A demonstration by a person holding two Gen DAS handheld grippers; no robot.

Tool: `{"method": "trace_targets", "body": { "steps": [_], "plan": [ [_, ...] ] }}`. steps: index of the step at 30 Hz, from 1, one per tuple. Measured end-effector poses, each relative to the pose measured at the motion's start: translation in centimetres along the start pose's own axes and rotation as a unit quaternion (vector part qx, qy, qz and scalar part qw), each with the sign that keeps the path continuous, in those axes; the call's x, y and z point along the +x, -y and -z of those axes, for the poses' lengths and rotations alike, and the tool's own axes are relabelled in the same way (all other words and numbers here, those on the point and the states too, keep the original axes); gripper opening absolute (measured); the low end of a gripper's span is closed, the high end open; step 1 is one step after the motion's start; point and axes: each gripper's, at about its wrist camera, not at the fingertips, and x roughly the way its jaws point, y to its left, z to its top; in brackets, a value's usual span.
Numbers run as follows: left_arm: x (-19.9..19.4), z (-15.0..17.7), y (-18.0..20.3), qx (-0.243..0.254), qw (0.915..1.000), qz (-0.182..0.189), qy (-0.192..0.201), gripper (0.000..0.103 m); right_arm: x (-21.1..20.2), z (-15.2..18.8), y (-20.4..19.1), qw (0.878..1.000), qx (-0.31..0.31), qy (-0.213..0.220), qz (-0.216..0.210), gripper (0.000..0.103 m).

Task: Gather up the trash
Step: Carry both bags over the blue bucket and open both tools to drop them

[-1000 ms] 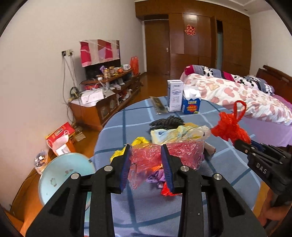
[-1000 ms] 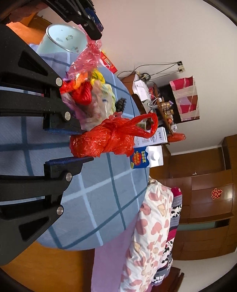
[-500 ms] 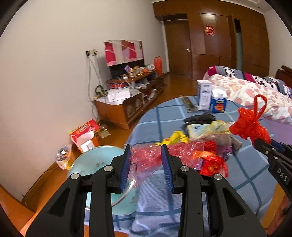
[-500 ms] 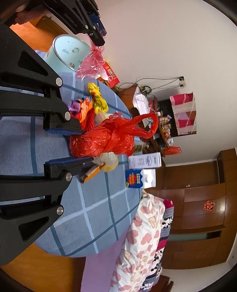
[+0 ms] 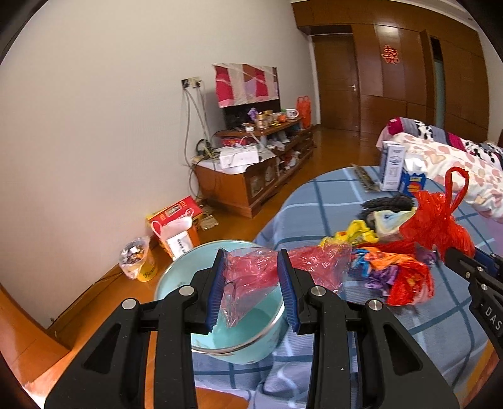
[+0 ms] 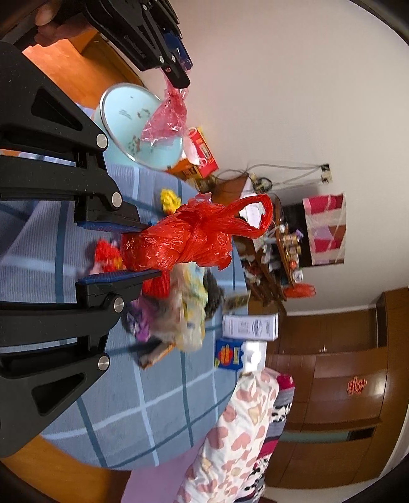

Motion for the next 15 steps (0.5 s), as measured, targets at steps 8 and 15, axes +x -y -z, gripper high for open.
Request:
{"method": "trace_targets", "body": {
  "steps": [8, 15],
  "plan": [
    [1.1, 0.7, -3.0, -0.024, 0.9992, -0.027, -0.014, 0.033, 1.5, -0.2, -3.5, 0.999, -0.026, -0.009, -0.031, 0.022],
    [2.4, 1.2, -5.9, -0.046, 0.9974, -0.051, -0.023, 0.033, 3.1, -0.4, -6.5, 0.997, -0.051, -0.018, -0.053, 0.022]
  ]
}}
